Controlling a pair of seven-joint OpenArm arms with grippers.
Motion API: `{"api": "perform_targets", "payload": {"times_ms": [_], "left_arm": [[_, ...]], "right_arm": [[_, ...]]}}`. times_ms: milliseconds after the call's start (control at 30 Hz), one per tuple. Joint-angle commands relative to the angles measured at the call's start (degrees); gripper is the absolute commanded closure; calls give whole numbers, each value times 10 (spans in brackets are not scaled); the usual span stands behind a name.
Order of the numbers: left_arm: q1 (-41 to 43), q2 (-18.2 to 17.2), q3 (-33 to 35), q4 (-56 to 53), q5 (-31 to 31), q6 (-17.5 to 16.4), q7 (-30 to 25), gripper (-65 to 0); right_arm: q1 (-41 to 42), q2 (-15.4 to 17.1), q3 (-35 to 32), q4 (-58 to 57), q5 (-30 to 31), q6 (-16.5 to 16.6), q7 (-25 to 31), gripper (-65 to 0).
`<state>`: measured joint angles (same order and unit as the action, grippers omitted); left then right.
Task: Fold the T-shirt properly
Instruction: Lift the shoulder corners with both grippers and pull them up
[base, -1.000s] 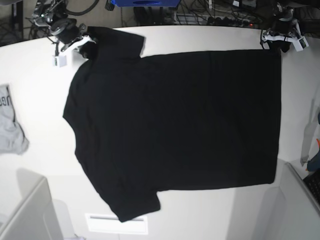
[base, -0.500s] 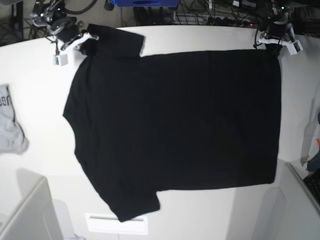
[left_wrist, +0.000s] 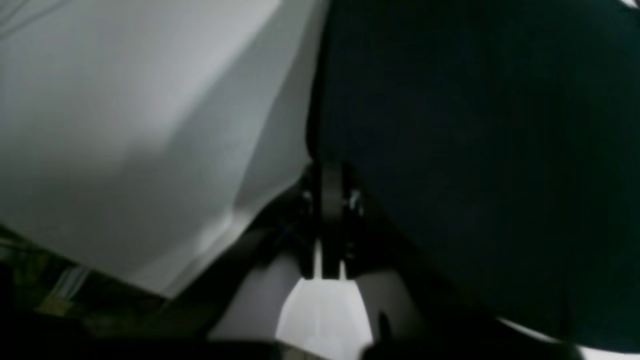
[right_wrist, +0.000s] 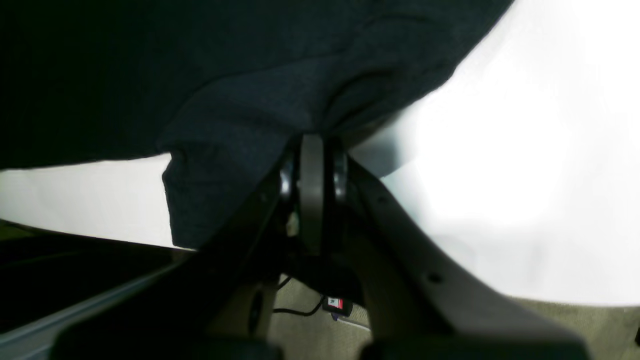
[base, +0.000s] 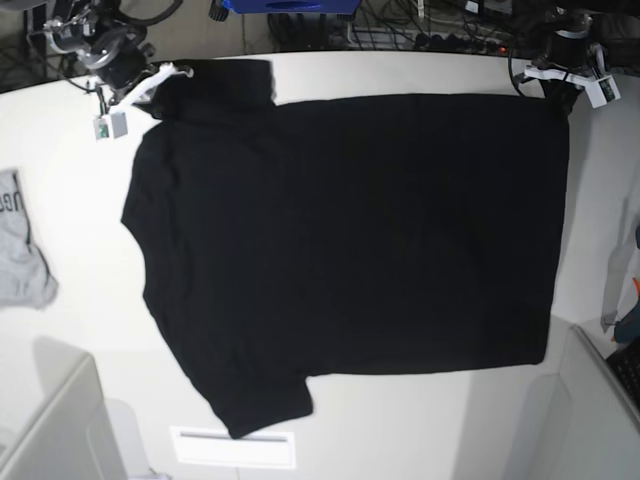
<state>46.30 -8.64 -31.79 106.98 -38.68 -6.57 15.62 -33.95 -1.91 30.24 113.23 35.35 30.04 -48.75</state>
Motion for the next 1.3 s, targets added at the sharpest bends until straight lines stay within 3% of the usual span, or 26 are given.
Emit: {"api": "perform_targets", "payload": {"times_ms": [0,133,233,400,500,767,900,1000,1133,1267], "left_arm": [[-1,-4,-3,15,-5,-6,-17,0],[-22,-4,-4,20,-5,-5,-12,0],[-63,-2,-31,20,-5,-5,67,0],[-157,31,-119,30,-5,-5,200,0],[-198,31,-140,44,-5,-5,253,0],[-282,29,-140,43,0,-5,319,0],[-311,29,-137,34,0,-5,323,0],[-329,28,-137,15,2,-5,323,0],[-362,29,-137,-6,65,-5,323,0],[-398,31,-136,-31,115,-5,323,0]], "right_arm": [[16,5,4,9,8,0,2,0],[79,5,17,8,6,-1,-73,0],[133,5,40,7,5,-1,-128,0],[215,11,62,-8,1,-5,-203,0],[255,15,59,-20,-16,-31,-229,0],[348,17,58,-91,-20,-56,-250,0],[400,18,51,-167,-20,-78,-245,0],[425,39,14,-208,-20,-93,-223,0],[454,56,-16,-254,-16,-129,-175,0],[491,69,-26,-318,-19,-132,-156,0]]}}
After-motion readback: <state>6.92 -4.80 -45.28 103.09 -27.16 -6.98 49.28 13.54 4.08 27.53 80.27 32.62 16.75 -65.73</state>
